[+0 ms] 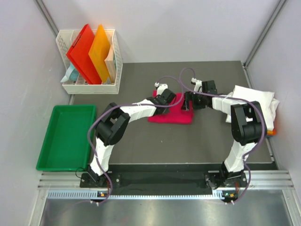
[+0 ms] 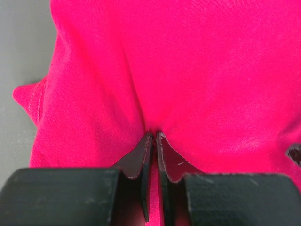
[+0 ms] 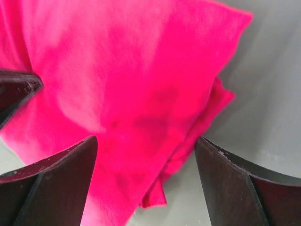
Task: Fold and stack the t-shirts
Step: Put the neatly folded tshirt into the corner of the board with the right arm
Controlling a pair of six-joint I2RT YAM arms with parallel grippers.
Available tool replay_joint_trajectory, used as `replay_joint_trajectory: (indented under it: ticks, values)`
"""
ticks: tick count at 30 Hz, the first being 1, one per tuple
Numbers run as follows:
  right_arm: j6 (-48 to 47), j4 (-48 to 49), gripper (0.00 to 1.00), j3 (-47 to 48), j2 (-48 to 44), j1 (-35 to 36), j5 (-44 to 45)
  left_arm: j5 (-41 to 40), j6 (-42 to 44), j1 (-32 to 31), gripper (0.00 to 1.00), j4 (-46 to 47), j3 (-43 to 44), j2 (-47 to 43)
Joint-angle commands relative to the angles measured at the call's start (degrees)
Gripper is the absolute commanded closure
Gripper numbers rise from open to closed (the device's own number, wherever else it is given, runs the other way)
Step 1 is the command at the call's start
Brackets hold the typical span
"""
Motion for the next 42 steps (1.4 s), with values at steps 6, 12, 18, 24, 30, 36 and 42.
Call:
replay_joint_trajectory:
  ticks: [6,12,18,24,30,36,42]
  values:
    - [4.71,-5.72,0.19,1.5,3.93,0.88,3.48,0.51,-0.85,0.13,0.89,-1.99,-2.53,-0.65]
    - [3.66,-8.36,0.18,1.33,-0.63,1.23,9.88,0.51,-0.76,0.13,0.89,-2.43,-2.09,-0.74]
    - [-2.4,-5.82,0.07,-2.8,-9.06,5.19,26.92,0.6,-0.5,-0.4,0.88,-2.52,-1.56,-0.47]
    - [-10.57,0.14,0.0,-4.56,-16.62,5.63,32.4,1.03,-0.32,-1.01,0.88,-2.52,-1.03,-0.03]
    - [-8.13,10.41,0.1,-6.58,-23.49,5.46,44.67,0.51,0.56,-1.28,0.88,-3.05,-1.12,-0.91]
    - [-8.65,-3.06,0.0,-1.23,-18.85,-0.17,17.5,0.95,0.73,-1.19,0.88,-2.96,-1.91,-1.61]
    - [-4.52,-2.11,0.01,-5.36,-16.75,2.99,18.68,1.04,0.56,-1.28,0.88,-2.79,-2.79,-1.79]
